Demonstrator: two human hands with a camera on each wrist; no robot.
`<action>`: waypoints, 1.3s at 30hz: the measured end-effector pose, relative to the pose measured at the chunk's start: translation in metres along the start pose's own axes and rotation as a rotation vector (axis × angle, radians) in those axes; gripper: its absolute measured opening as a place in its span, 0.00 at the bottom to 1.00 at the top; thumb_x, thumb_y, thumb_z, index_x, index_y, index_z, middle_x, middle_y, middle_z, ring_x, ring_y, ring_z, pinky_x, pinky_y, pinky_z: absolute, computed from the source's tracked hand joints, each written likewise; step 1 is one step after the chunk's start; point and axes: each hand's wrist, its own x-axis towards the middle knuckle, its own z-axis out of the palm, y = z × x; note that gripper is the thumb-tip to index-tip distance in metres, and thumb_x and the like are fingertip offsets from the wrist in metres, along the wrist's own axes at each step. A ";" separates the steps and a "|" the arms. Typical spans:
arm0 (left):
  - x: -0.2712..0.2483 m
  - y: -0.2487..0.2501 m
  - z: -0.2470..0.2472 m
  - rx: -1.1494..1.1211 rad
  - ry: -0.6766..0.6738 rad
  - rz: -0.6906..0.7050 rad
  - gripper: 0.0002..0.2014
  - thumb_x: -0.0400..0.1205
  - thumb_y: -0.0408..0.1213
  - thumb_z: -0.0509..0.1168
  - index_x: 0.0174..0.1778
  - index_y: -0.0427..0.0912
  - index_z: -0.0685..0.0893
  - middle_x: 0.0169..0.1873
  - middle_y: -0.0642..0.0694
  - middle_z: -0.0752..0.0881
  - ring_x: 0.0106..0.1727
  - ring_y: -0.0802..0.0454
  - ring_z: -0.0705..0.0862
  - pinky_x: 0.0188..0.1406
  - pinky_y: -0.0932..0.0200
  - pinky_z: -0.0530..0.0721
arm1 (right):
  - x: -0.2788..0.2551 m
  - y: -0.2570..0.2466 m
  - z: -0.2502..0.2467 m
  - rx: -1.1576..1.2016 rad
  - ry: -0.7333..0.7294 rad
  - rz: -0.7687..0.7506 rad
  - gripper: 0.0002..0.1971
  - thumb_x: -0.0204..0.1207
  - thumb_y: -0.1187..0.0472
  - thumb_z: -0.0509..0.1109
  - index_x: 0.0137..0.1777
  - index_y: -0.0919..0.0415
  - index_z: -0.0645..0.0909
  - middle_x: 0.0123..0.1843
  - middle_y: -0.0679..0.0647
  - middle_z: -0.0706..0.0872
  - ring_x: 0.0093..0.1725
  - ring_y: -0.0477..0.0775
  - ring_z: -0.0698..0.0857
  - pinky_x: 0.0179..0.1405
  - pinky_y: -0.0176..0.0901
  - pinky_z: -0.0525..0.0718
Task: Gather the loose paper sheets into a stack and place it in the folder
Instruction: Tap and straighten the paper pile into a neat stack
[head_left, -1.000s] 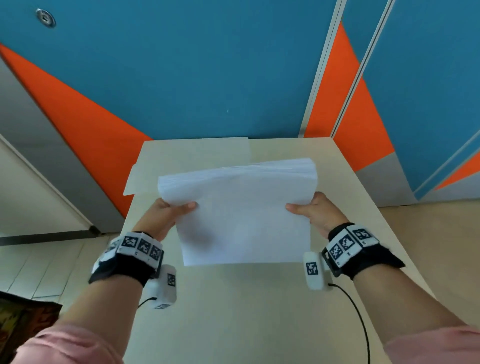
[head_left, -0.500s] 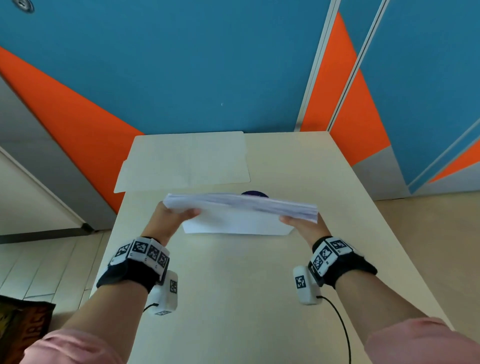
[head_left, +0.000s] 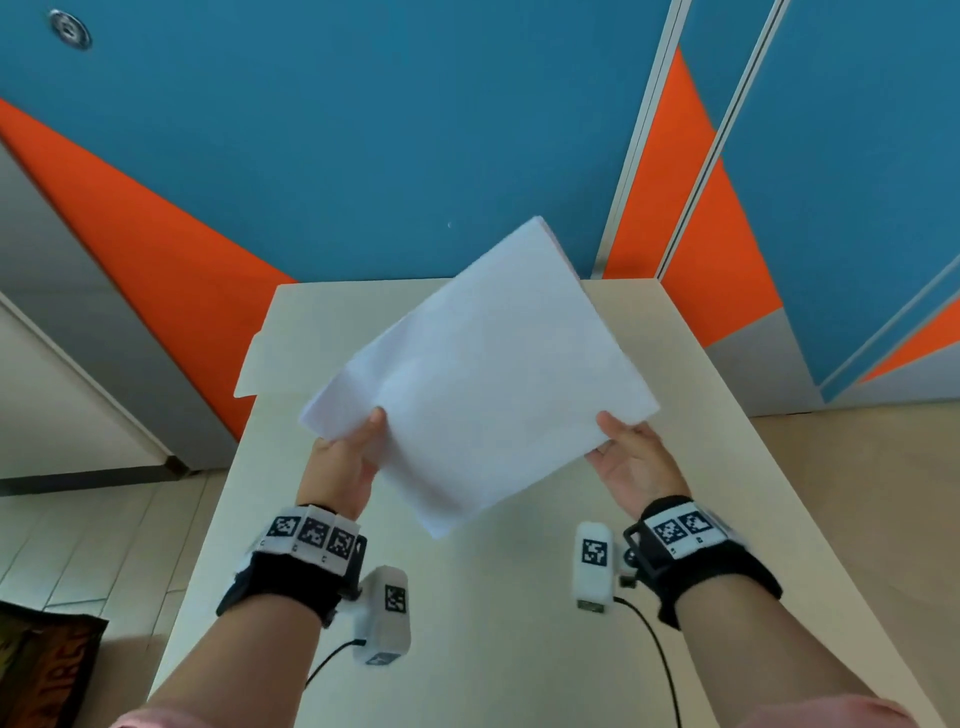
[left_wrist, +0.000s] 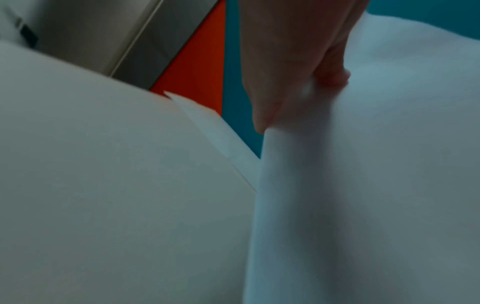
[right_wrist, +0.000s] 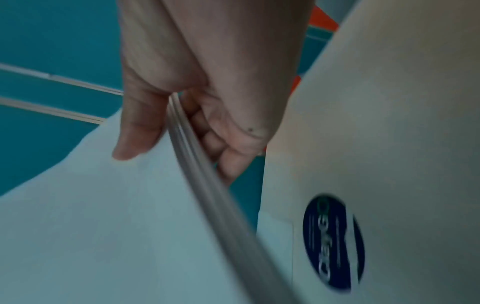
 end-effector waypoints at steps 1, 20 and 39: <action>-0.003 -0.006 0.004 -0.025 -0.042 -0.028 0.21 0.79 0.32 0.65 0.69 0.39 0.78 0.66 0.39 0.83 0.68 0.41 0.81 0.67 0.40 0.79 | 0.000 0.005 0.009 0.005 -0.008 0.015 0.34 0.39 0.58 0.90 0.49 0.65 0.85 0.50 0.61 0.91 0.55 0.60 0.89 0.62 0.57 0.83; -0.017 0.035 0.033 0.244 -0.255 0.172 0.22 0.65 0.29 0.74 0.54 0.48 0.83 0.44 0.58 0.92 0.49 0.60 0.89 0.42 0.65 0.85 | -0.010 -0.024 0.059 -0.663 0.026 -0.251 0.09 0.71 0.68 0.74 0.38 0.51 0.85 0.35 0.39 0.90 0.38 0.36 0.89 0.44 0.32 0.86; -0.008 -0.030 0.018 0.360 -0.175 -0.146 0.21 0.60 0.38 0.80 0.49 0.46 0.85 0.53 0.41 0.88 0.55 0.43 0.86 0.59 0.46 0.83 | 0.001 0.036 -0.001 -0.819 0.145 0.169 0.19 0.67 0.65 0.78 0.57 0.59 0.80 0.60 0.57 0.86 0.60 0.57 0.84 0.64 0.48 0.79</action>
